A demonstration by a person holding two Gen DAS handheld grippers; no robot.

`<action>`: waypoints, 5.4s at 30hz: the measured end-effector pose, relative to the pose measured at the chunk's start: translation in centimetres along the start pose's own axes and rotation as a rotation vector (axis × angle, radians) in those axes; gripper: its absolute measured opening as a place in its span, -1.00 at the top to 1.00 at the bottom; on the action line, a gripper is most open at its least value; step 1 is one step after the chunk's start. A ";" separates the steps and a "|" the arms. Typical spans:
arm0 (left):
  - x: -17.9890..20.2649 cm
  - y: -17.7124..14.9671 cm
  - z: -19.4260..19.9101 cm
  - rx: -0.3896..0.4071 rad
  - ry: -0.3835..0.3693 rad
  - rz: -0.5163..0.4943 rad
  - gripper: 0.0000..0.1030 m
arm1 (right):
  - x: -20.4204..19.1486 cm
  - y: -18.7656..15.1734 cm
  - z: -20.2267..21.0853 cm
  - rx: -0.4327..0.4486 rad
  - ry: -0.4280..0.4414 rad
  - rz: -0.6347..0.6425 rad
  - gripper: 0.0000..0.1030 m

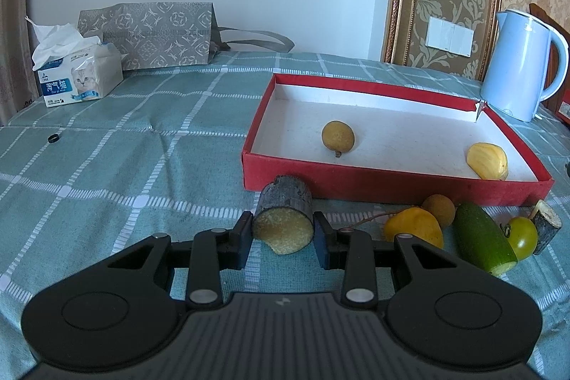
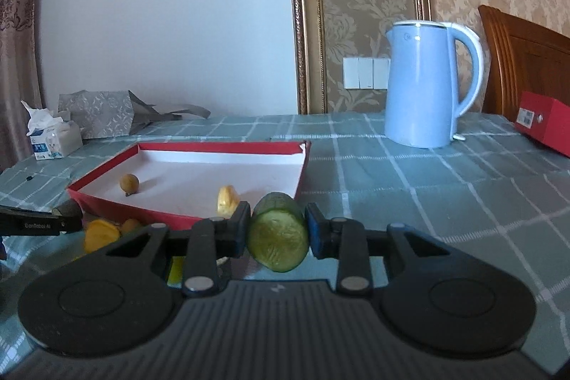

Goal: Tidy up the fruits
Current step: 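Lift the yam piece into the red tray and open the left gripper, then lower the cucumber piece into the tray and open the right gripper, then grasp the green lime with the left gripper while the right grasps the cut yam piece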

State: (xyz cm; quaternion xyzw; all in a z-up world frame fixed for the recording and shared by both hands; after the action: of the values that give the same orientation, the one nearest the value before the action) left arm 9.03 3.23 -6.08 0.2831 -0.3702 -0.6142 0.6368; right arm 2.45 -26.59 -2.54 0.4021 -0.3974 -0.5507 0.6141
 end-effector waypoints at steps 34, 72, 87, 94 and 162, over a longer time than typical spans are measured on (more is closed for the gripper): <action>0.6 4.2 1.1 0.129 -0.011 -0.033 0.34 | 0.1 -0.5 -1.4 -0.007 0.018 -0.044 0.39; 3.4 2.6 2.6 0.125 -0.064 -0.141 0.37 | -0.1 -0.5 -1.1 -0.013 0.048 -0.047 0.39; 8.0 4.9 -3.3 0.104 -0.070 -0.181 0.34 | -0.3 -0.6 -1.6 -0.028 0.040 -0.037 0.39; 3.9 6.1 -0.7 0.193 -0.050 -0.004 -0.49 | -0.3 -0.7 -1.6 -0.026 0.033 -0.032 0.39; 6.1 -3.7 6.1 0.094 -0.220 -0.219 -0.64 | -0.2 0.8 -1.3 0.071 -0.117 -0.027 -0.86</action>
State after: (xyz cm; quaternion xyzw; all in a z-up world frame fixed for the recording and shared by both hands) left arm 1.70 -2.55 -4.89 0.2823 -0.4332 -0.6892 0.5076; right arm 3.95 -26.24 -2.32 0.3962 -0.4464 -0.5669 0.5677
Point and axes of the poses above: each gripper's, at about its wrist camera, not at the fingertips, and z roughly against the way its jaws point, x to its right, y to its top, the point moved 4 cm from there along -z, roughly the way its jaws point, and after that the axes turned 6 degrees about z, right-handed, at the moved point
